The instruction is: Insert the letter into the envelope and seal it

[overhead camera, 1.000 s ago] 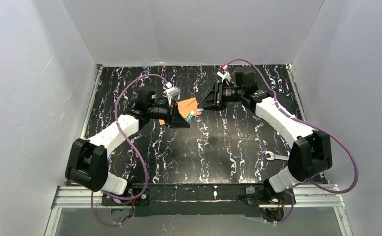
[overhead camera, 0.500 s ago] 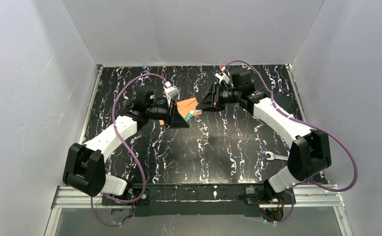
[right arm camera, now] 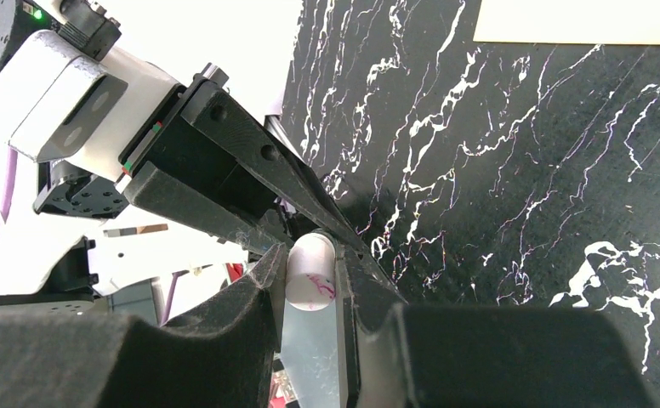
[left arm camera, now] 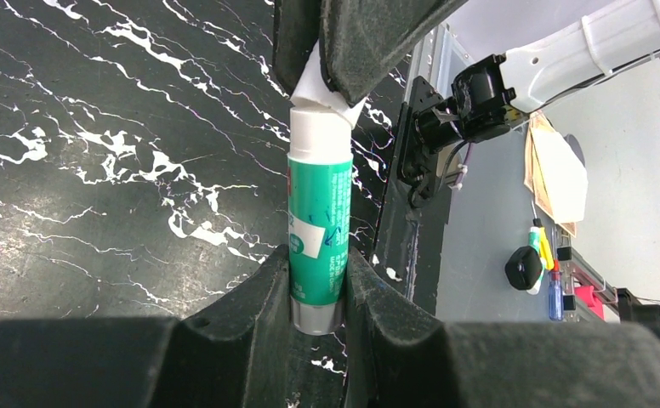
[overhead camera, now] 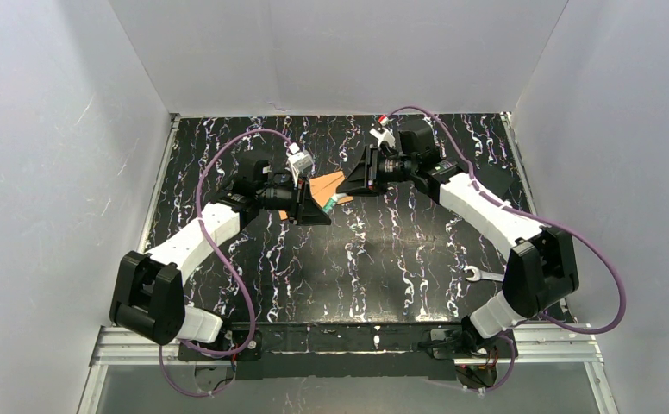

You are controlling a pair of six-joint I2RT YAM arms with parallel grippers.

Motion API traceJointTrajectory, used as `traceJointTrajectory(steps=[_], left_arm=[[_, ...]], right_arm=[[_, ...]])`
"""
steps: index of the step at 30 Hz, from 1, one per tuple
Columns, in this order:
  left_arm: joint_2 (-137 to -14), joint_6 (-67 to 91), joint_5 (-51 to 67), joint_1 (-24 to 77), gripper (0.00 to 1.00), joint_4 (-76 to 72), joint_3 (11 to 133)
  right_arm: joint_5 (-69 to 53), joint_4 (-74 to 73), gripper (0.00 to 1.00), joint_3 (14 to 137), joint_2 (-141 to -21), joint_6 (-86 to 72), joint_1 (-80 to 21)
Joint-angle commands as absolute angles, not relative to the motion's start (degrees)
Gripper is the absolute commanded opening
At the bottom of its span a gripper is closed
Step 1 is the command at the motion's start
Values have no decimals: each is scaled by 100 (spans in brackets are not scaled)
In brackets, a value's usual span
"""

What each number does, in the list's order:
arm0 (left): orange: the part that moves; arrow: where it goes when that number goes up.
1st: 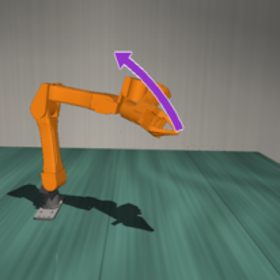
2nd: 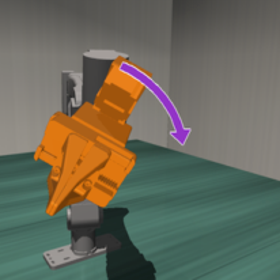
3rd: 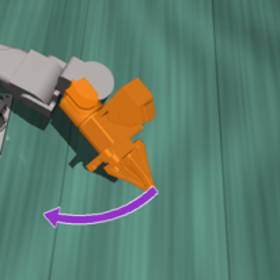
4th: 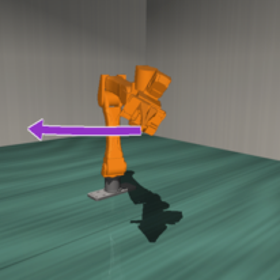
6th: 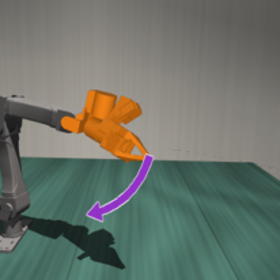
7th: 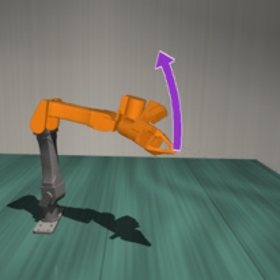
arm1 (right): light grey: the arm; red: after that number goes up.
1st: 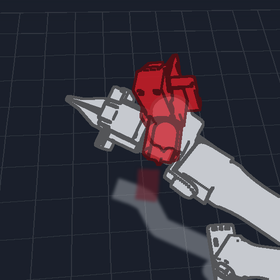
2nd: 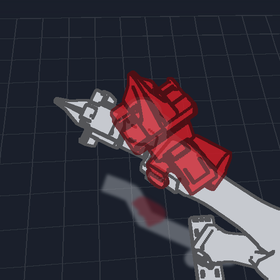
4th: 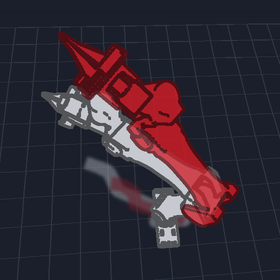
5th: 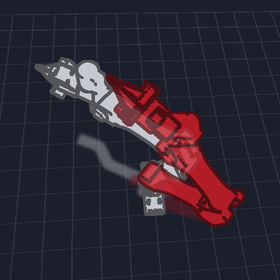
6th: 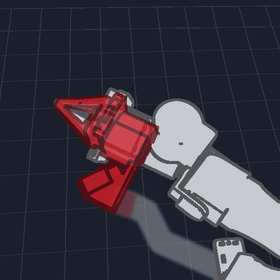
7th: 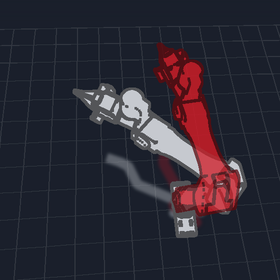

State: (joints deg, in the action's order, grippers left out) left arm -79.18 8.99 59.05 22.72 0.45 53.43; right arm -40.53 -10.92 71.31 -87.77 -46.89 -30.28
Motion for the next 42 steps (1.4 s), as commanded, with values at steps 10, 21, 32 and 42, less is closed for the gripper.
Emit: traceJointTrajectory(steps=[10, 21, 32, 42], left_arm=[[-7822, -1408, 5740, 2306, 0, 2274, 6301], [-7655, -2655, 5413, 2342, 0, 2875, 6469], [-7412, -1763, 5328, 2341, 0, 1126, 6045], [-7766, -882, 4739, 2403, 0, -406, 6301]], right_arm=[[-4882, -1636, 13, 7484, -9098, -4172, -3144], [-5312, -1972, 8, 7701, -9353, -3824, -3460], [-5355, -1929, 1, 7487, -9350, -3952, -3670], [-5390, -1752, 1, 6637, -9323, -4025, -4033]])
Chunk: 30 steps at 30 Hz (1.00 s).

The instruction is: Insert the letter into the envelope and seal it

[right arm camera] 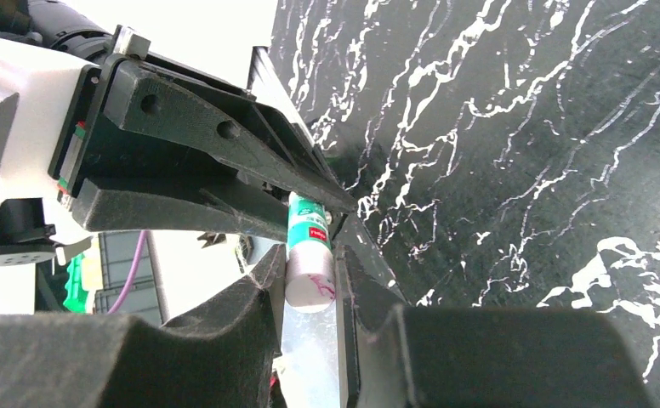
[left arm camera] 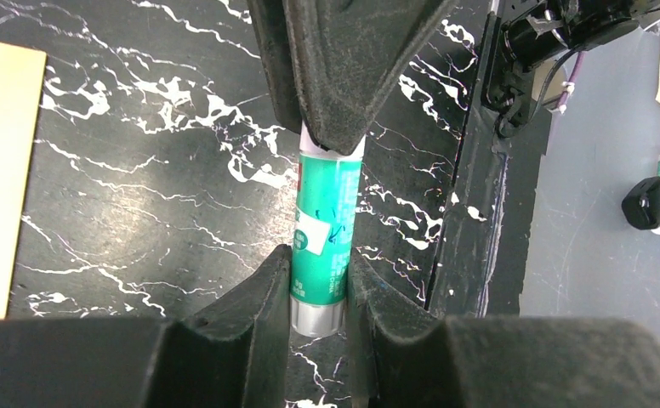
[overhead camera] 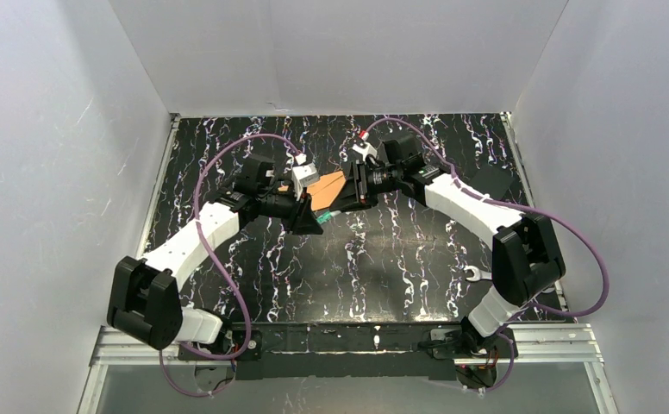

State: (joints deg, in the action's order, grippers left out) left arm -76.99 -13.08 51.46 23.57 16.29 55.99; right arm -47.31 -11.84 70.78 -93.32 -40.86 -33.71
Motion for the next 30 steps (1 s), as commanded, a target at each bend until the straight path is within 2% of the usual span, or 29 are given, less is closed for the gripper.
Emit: traceJointTrajectory(steps=[1, 3, 14, 19, 23, 26, 29, 30], left_arm=[[-7810, -807, 4641, 2400, 0, -485, 6365], [-7906, -557, 4600, 2399, 0, -694, 6486], [-8375, 307, 4292, 2429, 0, -1551, 6471], [-8367, 374, 4320, 2427, 0, -1650, 6237], [-8288, 412, 4829, 2418, 0, -1651, 5919], [-8233, 457, 5130, 2416, 0, -1638, 5651], [-8187, 414, 5328, 2411, 0, -1562, 5420], [-8177, 368, 5356, 2409, 0, -1519, 5354]], right_arm=[[-5312, -1963, 1, 6612, -9348, -3845, -4053], [-5213, -2119, 1, 6508, -9392, -3734, -4082], [-5367, -949, 1, 5726, -9437, -4321, -4280], [-5344, -920, 1, 5788, -9365, -4397, -4124], [-4998, -1233, 2, 6262, -9157, -4271, -3701], [-4618, -2061, 25, 6847, -9070, -3735, -3409], [-4469, -2323, 42, 7148, -8968, -3647, -3155], [-4382, -2394, 51, 7230, -8928, -3641, -3051]])
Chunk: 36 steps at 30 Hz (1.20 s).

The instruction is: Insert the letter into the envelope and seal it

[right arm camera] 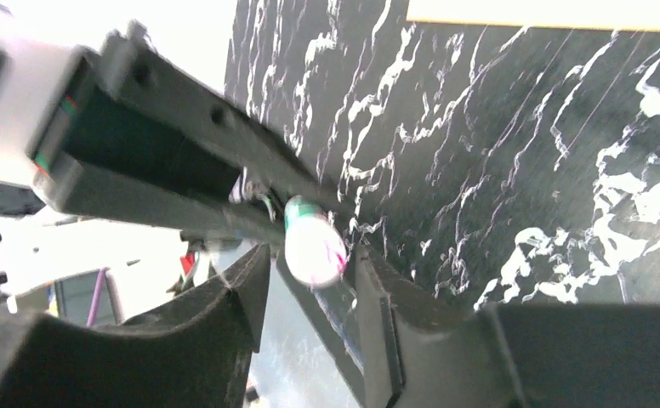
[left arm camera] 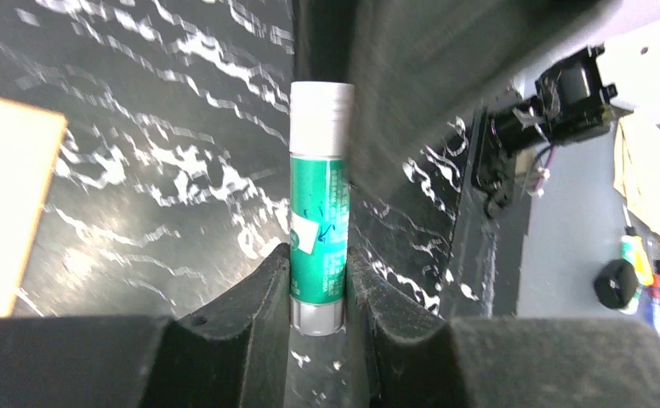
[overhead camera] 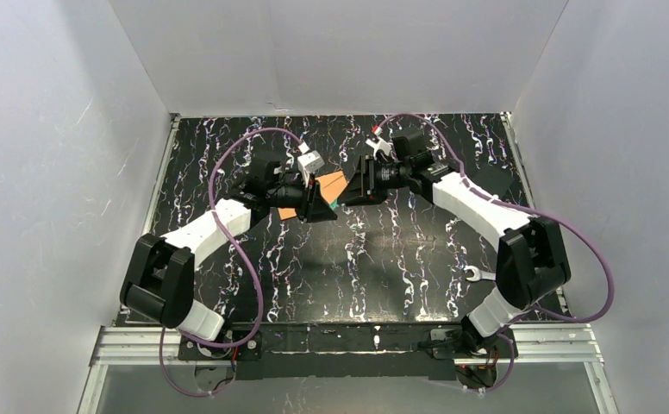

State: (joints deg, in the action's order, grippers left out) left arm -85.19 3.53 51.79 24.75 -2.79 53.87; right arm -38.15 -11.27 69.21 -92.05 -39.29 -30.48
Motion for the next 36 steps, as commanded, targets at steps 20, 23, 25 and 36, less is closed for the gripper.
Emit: traceJointTrajectory(steps=[20, 23, 25, 36], left_arm=[[-8214, 26, 5980, 2377, 0, -999, 5273], [-8200, 26, 6019, 2376, 0, -976, 5286], [-8206, 26, 6029, 2374, 0, -963, 5304], [-8181, 26, 6037, 2374, 0, -949, 5342]], right_arm=[[-4230, -2207, 81, 7666, -8779, -3611, -2605], [-4272, -2206, 77, 7739, -8940, -3628, -2671], [-4336, -2127, 75, 7764, -8980, -3641, -2740], [-4421, -1812, 44, 7671, -9088, -3865, -2838]])
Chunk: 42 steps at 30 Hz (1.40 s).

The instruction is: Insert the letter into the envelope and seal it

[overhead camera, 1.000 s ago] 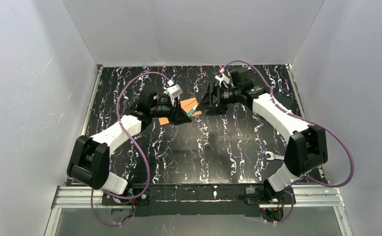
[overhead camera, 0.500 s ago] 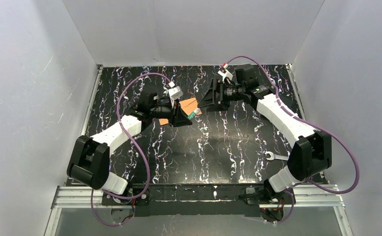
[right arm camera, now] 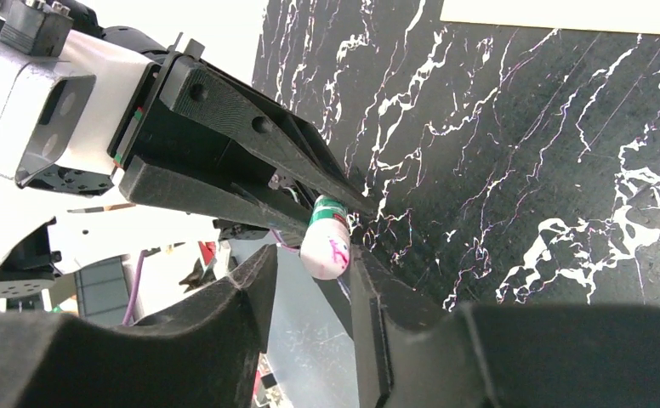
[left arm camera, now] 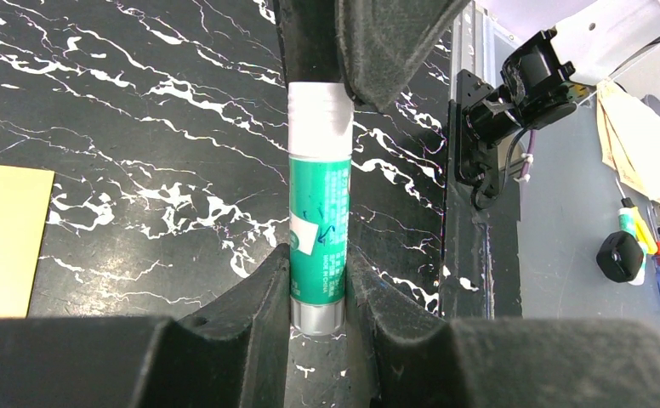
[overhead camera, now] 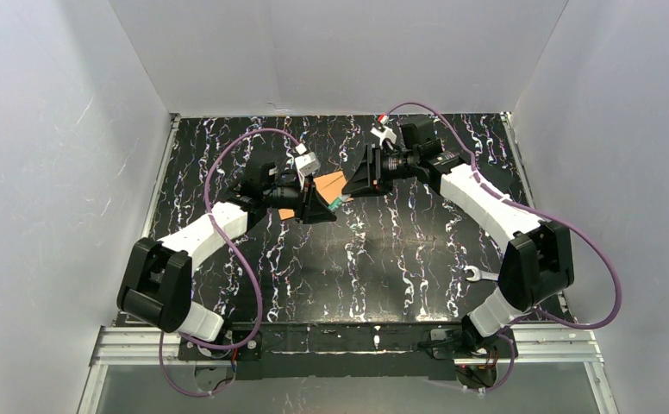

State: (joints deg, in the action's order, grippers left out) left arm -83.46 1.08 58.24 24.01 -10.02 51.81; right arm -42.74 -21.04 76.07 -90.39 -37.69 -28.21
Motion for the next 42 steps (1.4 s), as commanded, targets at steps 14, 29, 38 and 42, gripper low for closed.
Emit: traceJointTrajectory(steps=[14, 29, 38, 42], left_arm=[[-8141, -141, 5650, 2374, 0, -949, 5441], [-8646, 354, 4012, 2349, 0, -1388, 6319], [-8897, 973, 3606, 2051, 0, -1651, 6674], [-9055, 1439, 3716, 1964, 0, -1877, 6714]], right_arm=[[-4579, -2084, 1, 7731, -9301, -3682, -3016], [-4921, -651, 1, 5843, -9302, -4155, -4250], [-5055, -709, 1, 5341, -9452, -3980, -4420], [-4986, -928, 1, 5424, -9429, -3781, -4447]])
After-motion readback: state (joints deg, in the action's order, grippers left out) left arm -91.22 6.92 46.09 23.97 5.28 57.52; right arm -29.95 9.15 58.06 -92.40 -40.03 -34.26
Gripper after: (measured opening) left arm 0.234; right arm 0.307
